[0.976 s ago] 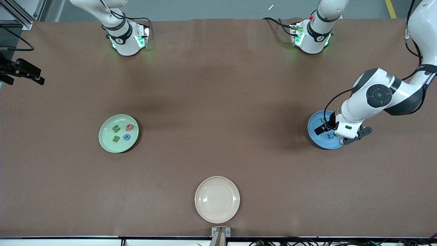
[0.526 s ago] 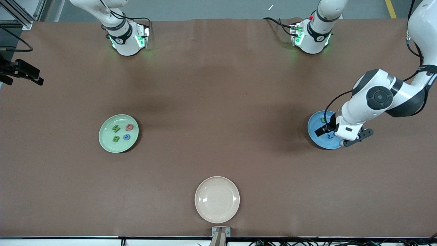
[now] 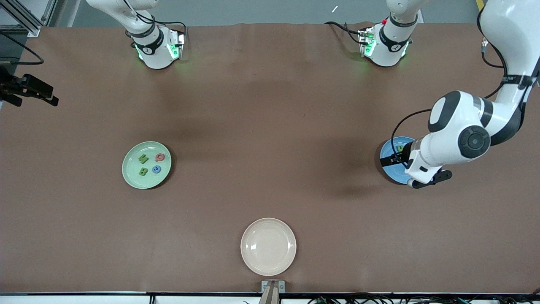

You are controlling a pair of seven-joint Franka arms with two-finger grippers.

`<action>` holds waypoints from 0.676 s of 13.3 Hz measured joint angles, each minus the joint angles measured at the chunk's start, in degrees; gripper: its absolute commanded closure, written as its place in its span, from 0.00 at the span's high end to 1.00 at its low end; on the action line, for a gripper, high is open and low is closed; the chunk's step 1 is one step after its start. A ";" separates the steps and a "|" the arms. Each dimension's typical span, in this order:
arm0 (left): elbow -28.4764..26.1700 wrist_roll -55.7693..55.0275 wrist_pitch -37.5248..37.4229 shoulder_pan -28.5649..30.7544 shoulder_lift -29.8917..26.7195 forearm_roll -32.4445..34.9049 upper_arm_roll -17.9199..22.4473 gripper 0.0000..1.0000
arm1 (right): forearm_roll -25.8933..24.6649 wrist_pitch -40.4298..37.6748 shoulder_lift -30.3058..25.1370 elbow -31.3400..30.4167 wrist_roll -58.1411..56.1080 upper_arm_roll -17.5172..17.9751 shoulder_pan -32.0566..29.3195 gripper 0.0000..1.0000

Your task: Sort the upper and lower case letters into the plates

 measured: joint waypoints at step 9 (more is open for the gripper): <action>-9.11 16.81 2.51 -5.86 -16.39 -12.65 10.22 0.99 | -1.23 0.07 -0.01 -0.32 -0.22 -0.02 0.00 1.00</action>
